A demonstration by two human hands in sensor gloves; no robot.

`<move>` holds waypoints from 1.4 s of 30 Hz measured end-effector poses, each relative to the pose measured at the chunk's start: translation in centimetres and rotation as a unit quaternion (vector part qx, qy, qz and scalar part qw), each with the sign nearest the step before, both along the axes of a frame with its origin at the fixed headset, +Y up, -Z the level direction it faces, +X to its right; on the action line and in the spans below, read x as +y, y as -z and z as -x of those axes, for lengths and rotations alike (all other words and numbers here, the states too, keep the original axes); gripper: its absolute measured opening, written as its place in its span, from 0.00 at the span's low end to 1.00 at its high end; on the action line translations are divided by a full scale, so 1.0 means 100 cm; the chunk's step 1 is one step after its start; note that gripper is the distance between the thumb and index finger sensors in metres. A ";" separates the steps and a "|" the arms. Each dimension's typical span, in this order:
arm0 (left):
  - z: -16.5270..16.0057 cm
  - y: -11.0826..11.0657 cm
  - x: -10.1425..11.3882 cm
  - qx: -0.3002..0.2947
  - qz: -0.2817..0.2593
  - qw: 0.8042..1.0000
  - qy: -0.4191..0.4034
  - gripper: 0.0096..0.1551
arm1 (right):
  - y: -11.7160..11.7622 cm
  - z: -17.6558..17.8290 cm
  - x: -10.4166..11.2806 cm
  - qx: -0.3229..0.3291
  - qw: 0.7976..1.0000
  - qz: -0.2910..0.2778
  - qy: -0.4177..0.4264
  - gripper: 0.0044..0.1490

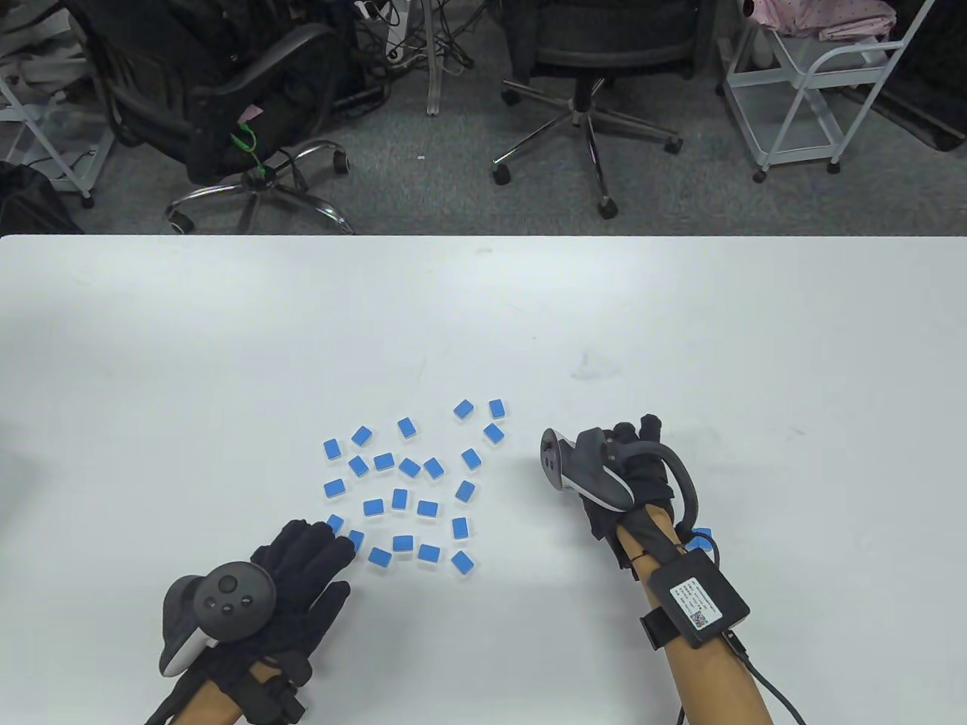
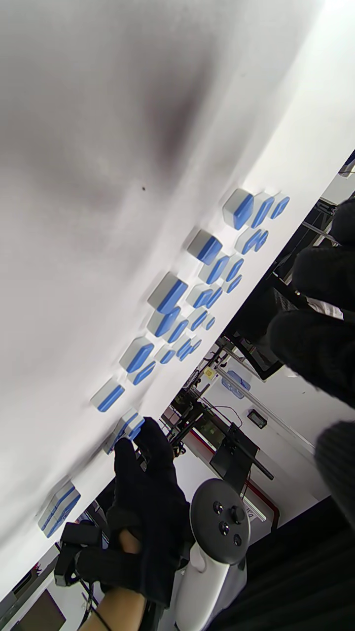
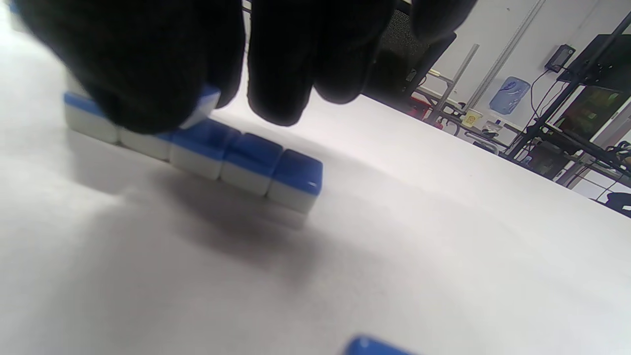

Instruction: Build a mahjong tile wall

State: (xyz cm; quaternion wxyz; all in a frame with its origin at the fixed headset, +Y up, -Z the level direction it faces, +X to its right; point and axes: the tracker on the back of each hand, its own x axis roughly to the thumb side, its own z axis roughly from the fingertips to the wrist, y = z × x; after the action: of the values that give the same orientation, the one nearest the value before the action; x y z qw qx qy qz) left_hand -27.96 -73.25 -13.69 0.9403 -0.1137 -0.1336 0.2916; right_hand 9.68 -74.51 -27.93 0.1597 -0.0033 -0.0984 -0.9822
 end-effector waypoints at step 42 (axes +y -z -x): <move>0.001 -0.002 0.002 0.001 -0.007 1.000 -0.001 0.39 | 0.023 0.125 -0.018 0.055 0.993 -0.051 -0.090 0.34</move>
State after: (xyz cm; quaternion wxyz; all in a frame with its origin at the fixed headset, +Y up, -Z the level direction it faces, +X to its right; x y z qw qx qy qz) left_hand -28.11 -73.03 -13.52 0.9410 -0.1067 -0.1348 0.2916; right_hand -2.77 -76.26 -30.26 0.2526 -0.0408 -0.0393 -0.9659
